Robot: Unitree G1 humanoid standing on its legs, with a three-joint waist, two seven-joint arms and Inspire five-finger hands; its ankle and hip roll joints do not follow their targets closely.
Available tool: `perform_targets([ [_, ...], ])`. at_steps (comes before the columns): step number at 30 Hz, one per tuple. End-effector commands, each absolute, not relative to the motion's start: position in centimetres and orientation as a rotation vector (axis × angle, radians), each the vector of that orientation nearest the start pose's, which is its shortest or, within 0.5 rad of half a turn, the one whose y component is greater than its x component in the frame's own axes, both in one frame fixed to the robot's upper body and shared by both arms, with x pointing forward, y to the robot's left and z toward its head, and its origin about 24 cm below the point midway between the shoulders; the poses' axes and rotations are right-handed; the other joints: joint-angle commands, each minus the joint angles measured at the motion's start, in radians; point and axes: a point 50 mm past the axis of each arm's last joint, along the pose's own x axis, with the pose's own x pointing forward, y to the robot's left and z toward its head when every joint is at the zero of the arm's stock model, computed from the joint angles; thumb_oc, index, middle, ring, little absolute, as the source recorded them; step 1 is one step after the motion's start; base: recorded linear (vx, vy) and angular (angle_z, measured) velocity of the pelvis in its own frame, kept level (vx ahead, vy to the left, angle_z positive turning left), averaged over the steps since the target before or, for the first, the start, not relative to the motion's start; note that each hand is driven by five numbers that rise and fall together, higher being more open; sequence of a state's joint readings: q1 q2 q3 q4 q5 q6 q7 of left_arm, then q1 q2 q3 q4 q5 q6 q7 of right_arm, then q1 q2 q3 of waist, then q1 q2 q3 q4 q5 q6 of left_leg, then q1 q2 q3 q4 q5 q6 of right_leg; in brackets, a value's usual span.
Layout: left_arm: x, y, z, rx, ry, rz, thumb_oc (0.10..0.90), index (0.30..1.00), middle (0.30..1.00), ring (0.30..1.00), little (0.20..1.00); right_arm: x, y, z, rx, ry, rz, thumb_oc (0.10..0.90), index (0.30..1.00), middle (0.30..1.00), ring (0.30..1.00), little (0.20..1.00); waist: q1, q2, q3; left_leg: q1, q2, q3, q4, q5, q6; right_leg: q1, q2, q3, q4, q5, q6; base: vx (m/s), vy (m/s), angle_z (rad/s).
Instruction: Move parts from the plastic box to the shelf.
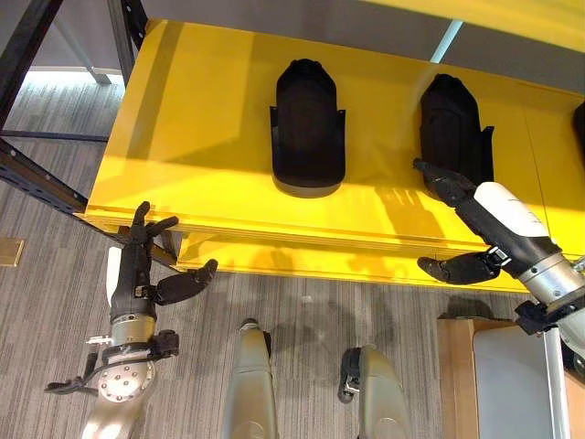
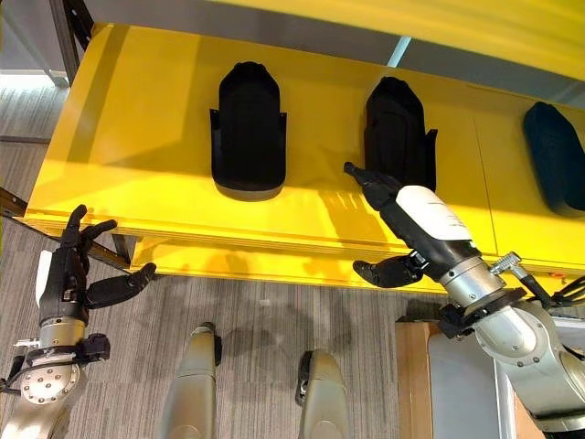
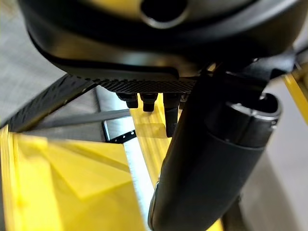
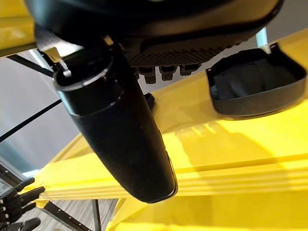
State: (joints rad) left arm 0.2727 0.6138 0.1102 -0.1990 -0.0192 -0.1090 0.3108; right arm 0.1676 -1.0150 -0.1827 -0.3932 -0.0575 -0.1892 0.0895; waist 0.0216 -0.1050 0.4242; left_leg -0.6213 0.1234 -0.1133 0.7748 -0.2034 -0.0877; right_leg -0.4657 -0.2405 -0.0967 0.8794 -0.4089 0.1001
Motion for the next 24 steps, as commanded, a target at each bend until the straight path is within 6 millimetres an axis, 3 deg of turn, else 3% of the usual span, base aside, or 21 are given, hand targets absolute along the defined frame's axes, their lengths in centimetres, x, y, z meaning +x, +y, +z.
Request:
perform_targets([
  [1, 21.8, 25.0, 15.5, 0.92, -0.52, 0.197, 0.9, 1.0, 1.0, 1.0, 1.0, 20.9, -24.5, 22.4, -1.081, -0.626, 0.166, 0.9, 1.0, 1.0, 1.0, 1.0, -0.065, 0.023, -0.099, 0.029, 0.079, 0.02, -0.026, -0.021, 0.014, 0.044, 0.029, -0.005, -0.037, -0.029, -0.078, 0.0, 0.0, 0.0],
  [6, 20.4, 25.1, 16.7, 1.066, -0.594, 0.182, 0.9, 1.0, 1.0, 1.0, 1.0, 20.0, -25.3, 22.3, -1.094, -0.614, 0.142, 0.9, 1.0, 1.0, 1.0, 1.0, -0.074, 0.029, -0.109, 0.026, 0.085, 0.022, -0.031, -0.015, 0.009, 0.037, 0.032, -0.004, -0.04, -0.031, -0.076, -0.01, -0.013, -0.06],
  [24, 17.0, 27.2, 19.3, 1.389, -0.672, 0.279, 0.9, 1.0, 1.0, 1.0, 1.0, 19.1, -24.8, 22.6, -1.085, -0.666, 0.14, 0.9, 1.0, 1.0, 1.0, 1.0, -0.055, 0.047, -0.115, 0.028, 0.078, 0.02, -0.028, -0.018, 0.009, 0.044, 0.026, -0.005, -0.032, -0.035, -0.071, 0.0, -0.001, -0.02],
])
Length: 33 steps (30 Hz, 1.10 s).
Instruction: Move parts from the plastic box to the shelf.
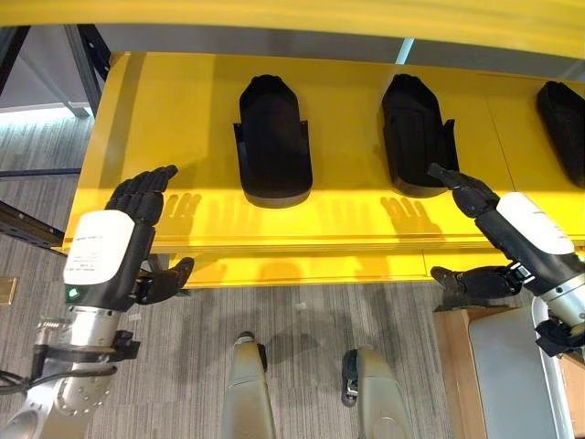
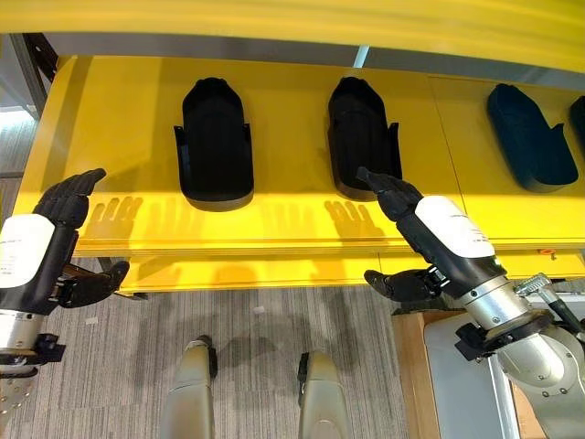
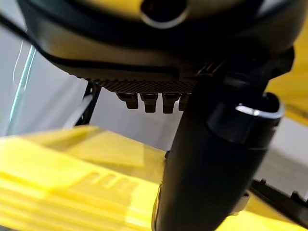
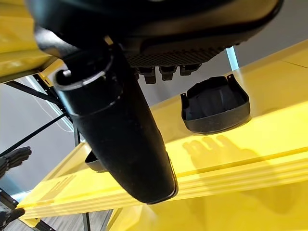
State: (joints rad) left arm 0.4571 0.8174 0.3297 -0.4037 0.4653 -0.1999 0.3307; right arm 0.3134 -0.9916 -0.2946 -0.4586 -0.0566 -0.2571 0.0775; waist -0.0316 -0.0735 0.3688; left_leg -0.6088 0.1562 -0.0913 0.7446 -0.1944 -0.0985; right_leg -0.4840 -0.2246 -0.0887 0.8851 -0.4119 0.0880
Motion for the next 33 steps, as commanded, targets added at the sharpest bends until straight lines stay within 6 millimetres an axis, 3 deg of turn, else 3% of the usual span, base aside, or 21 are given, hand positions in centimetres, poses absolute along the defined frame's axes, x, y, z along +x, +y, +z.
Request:
perform_targets([
  [1, 16.7, 27.3, 19.3, 1.39, -0.671, 0.285, 0.9, 1.0, 1.0, 1.0, 1.0, 19.1, -24.9, 22.6, -1.08, -0.667, 0.134, 0.9, 1.0, 1.0, 1.0, 1.0, 0.001, 0.018, -0.057, 0.017, 0.045, -0.003, 0.003, -0.026, 0.021, 0.06, 0.01, -0.012, -0.032, -0.032, -0.059, 0.0, 0.0, 0.0],
  [18, 18.1, 25.6, 18.7, 1.431, -0.698, 0.142, 0.9, 1.0, 1.0, 1.0, 1.0, 19.2, -25.3, 23.1, -1.109, -0.713, 0.039, 0.9, 1.0, 1.0, 1.0, 1.0, -0.023, 0.031, -0.049, 0.03, 0.046, 0.009, 0.003, -0.025, 0.021, 0.054, 0.01, 0.006, -0.019, -0.041, -0.062, 0.0, -0.001, 0.0],
  [33, 19.5, 22.4, 18.1, 1.339, -0.746, -0.024, 0.9, 1.0, 1.0, 1.0, 1.0, 19.5, -24.9, 23.4, -1.117, -0.774, -0.028, 0.9, 1.0, 1.0, 1.0, 1.0, -0.052, 0.031, -0.044, 0.026, 0.05, 0.023, 0.008, -0.023, 0.02, 0.034, 0.016, 0.024, -0.013, -0.036, -0.062, -0.01, 0.001, -0.05],
])
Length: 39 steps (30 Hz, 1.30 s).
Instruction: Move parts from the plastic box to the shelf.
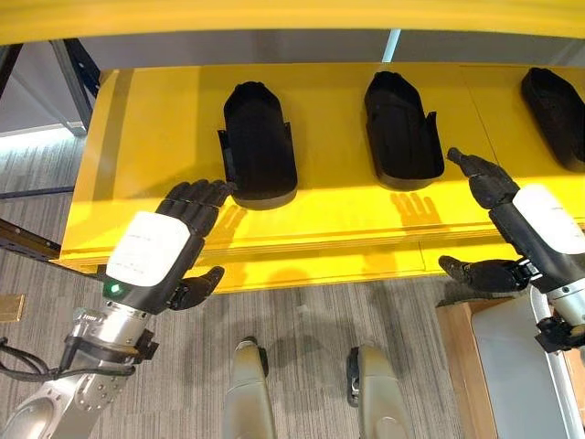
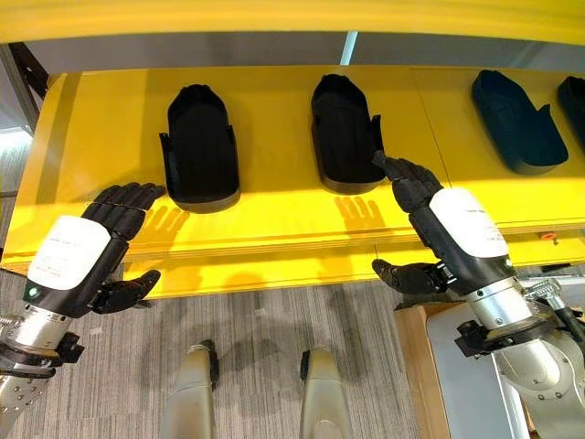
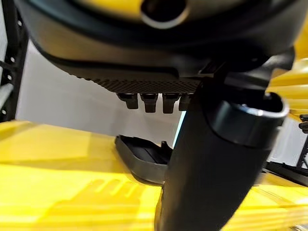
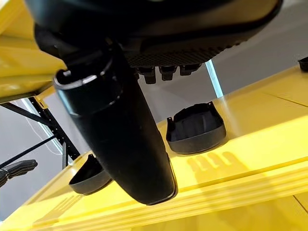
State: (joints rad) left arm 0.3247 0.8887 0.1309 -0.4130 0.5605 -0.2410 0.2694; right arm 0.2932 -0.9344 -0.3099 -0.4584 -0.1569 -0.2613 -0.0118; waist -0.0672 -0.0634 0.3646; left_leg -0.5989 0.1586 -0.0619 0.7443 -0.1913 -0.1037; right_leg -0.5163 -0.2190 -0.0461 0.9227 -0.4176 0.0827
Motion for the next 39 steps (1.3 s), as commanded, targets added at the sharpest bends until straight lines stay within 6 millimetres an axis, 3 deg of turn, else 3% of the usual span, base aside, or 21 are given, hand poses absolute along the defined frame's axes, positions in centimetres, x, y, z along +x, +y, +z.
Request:
perform_targets([
  [1, 19.5, 22.2, 18.2, 1.33, -0.751, -0.028, 0.9, 1.0, 1.0, 1.0, 1.0, 19.5, -24.9, 23.4, -1.118, -0.778, -0.032, 0.9, 1.0, 1.0, 1.0, 1.0, -0.017, 0.02, -0.039, 0.016, 0.048, -0.006, 0.008, -0.026, 0.026, 0.065, 0.011, -0.018, -0.05, -0.03, -0.057, 0.0, 0.0, 0.0],
  [14, 19.7, 20.7, 17.3, 1.267, -0.743, -0.126, 0.9, 1.0, 1.0, 1.0, 1.0, 19.6, -24.7, 23.5, -1.128, -0.793, -0.047, 0.9, 1.0, 1.0, 1.0, 1.0, -0.025, 0.018, -0.027, 0.014, 0.05, -0.002, 0.017, -0.028, 0.028, 0.061, 0.015, -0.011, -0.042, -0.034, -0.059, 0.0, 0.0, 0.0],
  [39, 20.5, 20.2, 15.2, 1.101, -0.612, -0.206, 0.9, 1.0, 1.0, 1.0, 1.0, 19.8, -24.6, 23.1, -1.124, -0.776, -0.06, 0.9, 1.0, 1.0, 1.0, 1.0, -0.035, 0.012, -0.008, 0.019, 0.051, 0.007, 0.019, -0.029, 0.033, 0.05, 0.019, 0.003, -0.033, -0.032, -0.059, 0.0, 0.0, 0.0],
])
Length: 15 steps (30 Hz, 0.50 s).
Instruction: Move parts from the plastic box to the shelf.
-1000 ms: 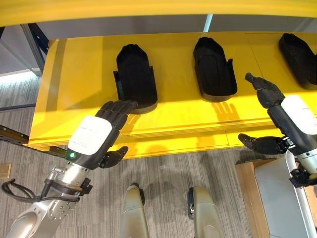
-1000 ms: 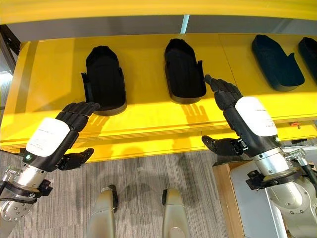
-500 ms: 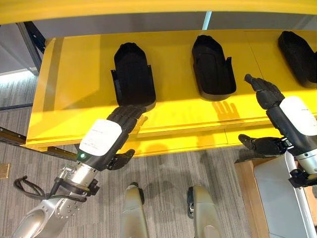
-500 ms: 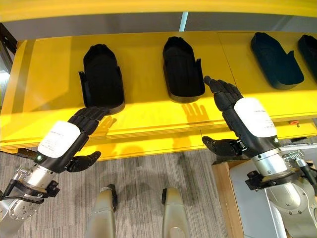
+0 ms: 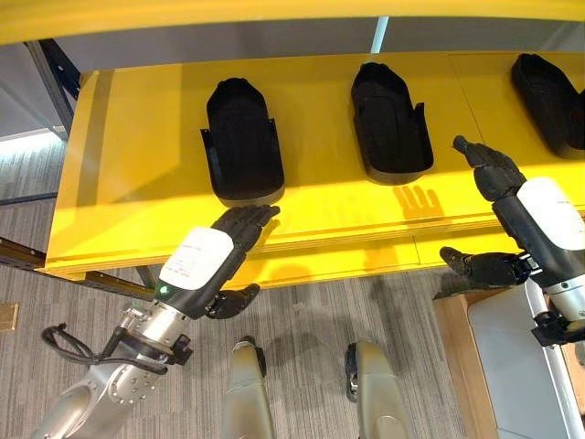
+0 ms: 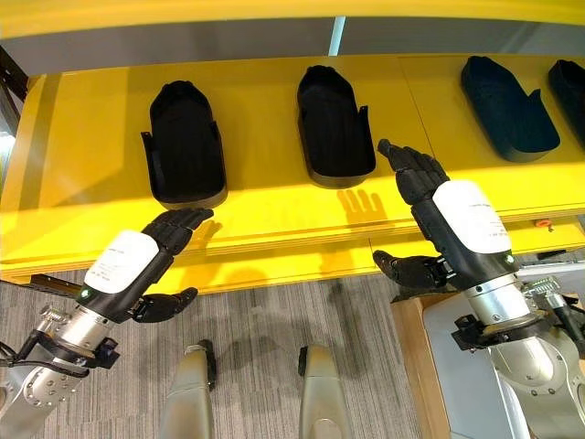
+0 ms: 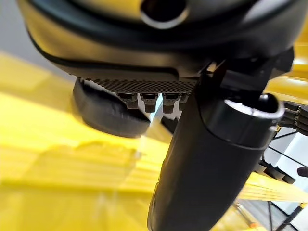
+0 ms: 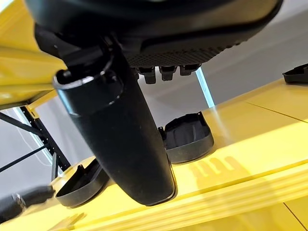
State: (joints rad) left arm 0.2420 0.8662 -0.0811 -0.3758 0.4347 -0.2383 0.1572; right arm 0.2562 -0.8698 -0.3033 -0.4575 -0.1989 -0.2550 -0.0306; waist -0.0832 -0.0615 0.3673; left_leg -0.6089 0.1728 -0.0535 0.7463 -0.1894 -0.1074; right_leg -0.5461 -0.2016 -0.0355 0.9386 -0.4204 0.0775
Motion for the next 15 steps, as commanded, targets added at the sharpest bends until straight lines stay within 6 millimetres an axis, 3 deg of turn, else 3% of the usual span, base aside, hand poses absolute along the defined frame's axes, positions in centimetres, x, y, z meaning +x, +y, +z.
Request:
perform_targets([
  [1, 20.54, 20.15, 15.21, 1.101, -0.612, -0.206, 0.9, 1.0, 1.0, 1.0, 1.0, 19.84, -24.63, 23.08, -1.124, -0.776, -0.06, 0.9, 1.0, 1.0, 1.0, 1.0, -0.019, 0.01, -0.011, 0.029, 0.037, -0.001, 0.017, -0.031, 0.036, 0.079, 0.001, -0.007, -0.049, -0.029, -0.054, 0.0, 0.0, 0.0],
  [15, 21.42, 20.63, 14.34, 1.092, -0.566, -0.172, 0.9, 1.0, 1.0, 1.0, 1.0, 20.14, -24.79, 22.6, -1.111, -0.757, -0.075, 0.9, 1.0, 1.0, 1.0, 1.0, -0.024, 0.008, -0.017, 0.025, 0.041, 0.003, 0.023, -0.034, 0.035, 0.073, 0.004, 0.0, -0.043, -0.033, -0.054, 0.0, 0.0, 0.0],
])
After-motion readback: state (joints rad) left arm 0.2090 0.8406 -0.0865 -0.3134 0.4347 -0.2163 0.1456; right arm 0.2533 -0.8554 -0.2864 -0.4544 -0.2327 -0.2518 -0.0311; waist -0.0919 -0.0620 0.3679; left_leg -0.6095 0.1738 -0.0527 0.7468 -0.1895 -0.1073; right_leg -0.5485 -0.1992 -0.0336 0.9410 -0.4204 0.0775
